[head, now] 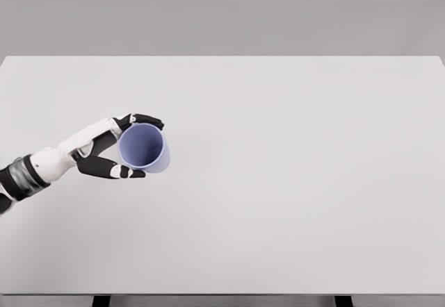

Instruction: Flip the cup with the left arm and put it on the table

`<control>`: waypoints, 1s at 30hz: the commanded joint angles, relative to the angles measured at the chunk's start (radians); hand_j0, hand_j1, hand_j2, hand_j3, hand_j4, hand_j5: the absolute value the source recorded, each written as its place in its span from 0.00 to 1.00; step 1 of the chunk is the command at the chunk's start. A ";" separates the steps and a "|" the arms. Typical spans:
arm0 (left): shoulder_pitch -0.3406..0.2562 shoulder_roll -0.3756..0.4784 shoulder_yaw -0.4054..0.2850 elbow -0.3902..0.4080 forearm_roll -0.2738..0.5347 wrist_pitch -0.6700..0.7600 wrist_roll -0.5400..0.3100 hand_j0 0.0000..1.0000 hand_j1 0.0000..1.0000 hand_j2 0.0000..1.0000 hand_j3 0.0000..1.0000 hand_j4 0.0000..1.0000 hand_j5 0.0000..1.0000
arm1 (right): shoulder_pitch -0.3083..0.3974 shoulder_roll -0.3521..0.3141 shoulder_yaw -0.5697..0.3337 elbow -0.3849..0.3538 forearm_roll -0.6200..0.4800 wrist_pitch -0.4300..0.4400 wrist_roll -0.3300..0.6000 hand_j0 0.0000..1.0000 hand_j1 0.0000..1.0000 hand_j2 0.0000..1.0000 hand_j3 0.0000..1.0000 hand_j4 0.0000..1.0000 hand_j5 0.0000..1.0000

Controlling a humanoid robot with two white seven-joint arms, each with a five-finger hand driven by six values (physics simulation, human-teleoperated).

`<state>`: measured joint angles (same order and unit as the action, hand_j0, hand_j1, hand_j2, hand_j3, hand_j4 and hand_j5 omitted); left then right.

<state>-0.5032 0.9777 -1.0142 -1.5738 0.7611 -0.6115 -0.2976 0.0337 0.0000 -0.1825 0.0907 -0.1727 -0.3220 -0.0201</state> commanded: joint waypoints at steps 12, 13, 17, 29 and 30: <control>0.026 -0.013 0.000 -0.008 0.007 0.001 -0.002 0.84 0.84 0.84 0.84 0.84 0.84 | 0.000 0.000 0.000 0.000 -0.001 0.000 0.000 1.00 1.00 1.00 1.00 1.00 1.00; 0.026 -0.016 0.000 -0.006 0.007 0.001 -0.002 0.84 0.84 0.84 0.84 0.84 0.84 | 0.000 0.000 0.000 0.000 -0.001 0.000 0.000 1.00 1.00 1.00 1.00 1.00 1.00; 0.034 -0.017 0.000 -0.005 0.006 0.001 -0.002 0.84 0.84 0.84 0.84 0.84 0.84 | 0.000 0.000 0.000 0.000 -0.001 0.000 0.000 1.00 1.00 1.00 1.00 1.00 1.00; 0.043 -0.027 0.000 -0.002 -0.003 0.001 -0.003 0.90 0.90 0.90 0.90 0.90 0.90 | 0.000 0.000 0.000 0.000 -0.001 0.000 0.000 1.00 1.00 1.00 1.00 1.00 1.00; 0.049 -0.027 0.000 -0.002 -0.006 0.001 -0.003 0.90 0.90 0.90 0.90 0.90 0.90 | 0.000 0.000 0.000 0.000 -0.001 0.000 0.000 1.00 1.00 1.00 1.00 1.00 1.00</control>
<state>-0.4525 0.9517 -1.0150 -1.5752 0.7510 -0.6114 -0.3005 0.0337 0.0000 -0.1824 0.0905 -0.1727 -0.3220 -0.0200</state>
